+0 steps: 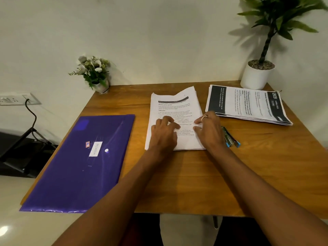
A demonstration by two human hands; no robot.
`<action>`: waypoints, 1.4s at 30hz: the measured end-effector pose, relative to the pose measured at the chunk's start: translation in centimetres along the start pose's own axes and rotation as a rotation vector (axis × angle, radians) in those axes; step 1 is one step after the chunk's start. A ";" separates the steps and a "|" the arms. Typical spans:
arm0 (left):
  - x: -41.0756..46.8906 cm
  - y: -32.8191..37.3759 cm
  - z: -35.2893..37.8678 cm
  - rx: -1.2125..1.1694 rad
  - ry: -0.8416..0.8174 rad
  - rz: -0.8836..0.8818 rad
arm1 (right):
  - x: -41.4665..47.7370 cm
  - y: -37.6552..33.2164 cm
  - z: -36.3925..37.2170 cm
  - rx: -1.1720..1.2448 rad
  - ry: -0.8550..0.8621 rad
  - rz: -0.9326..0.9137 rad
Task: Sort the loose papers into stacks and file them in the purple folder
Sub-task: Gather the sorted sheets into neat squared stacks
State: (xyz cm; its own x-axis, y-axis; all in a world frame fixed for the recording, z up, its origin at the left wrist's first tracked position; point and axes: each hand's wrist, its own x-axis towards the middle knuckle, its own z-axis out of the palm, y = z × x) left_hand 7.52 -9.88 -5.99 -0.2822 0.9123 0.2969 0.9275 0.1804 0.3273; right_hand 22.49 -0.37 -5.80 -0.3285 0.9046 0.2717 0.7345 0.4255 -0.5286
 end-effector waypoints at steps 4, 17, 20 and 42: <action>-0.5 1.4 2.3 -0.175 0.020 -0.070 | 1.2 1.3 -1.7 -0.042 0.091 -0.023; -0.6 1.2 3.2 -0.127 0.083 -0.067 | 7.1 9.2 -4.9 -0.326 -0.211 0.034; -0.6 1.2 3.2 -0.125 0.082 -0.063 | 7.8 9.1 -5.1 -0.391 -0.251 -0.001; -0.4 0.8 3.5 -0.210 0.154 -0.032 | 5.2 9.2 -6.5 -0.366 0.068 -0.289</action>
State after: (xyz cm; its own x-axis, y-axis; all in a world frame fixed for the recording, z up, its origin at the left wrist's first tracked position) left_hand 9.27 -8.85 -8.94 -0.3594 0.8377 0.4113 0.8509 0.1132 0.5130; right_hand 31.33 8.11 -4.03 -0.5193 0.7416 0.4247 0.7840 0.6112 -0.1086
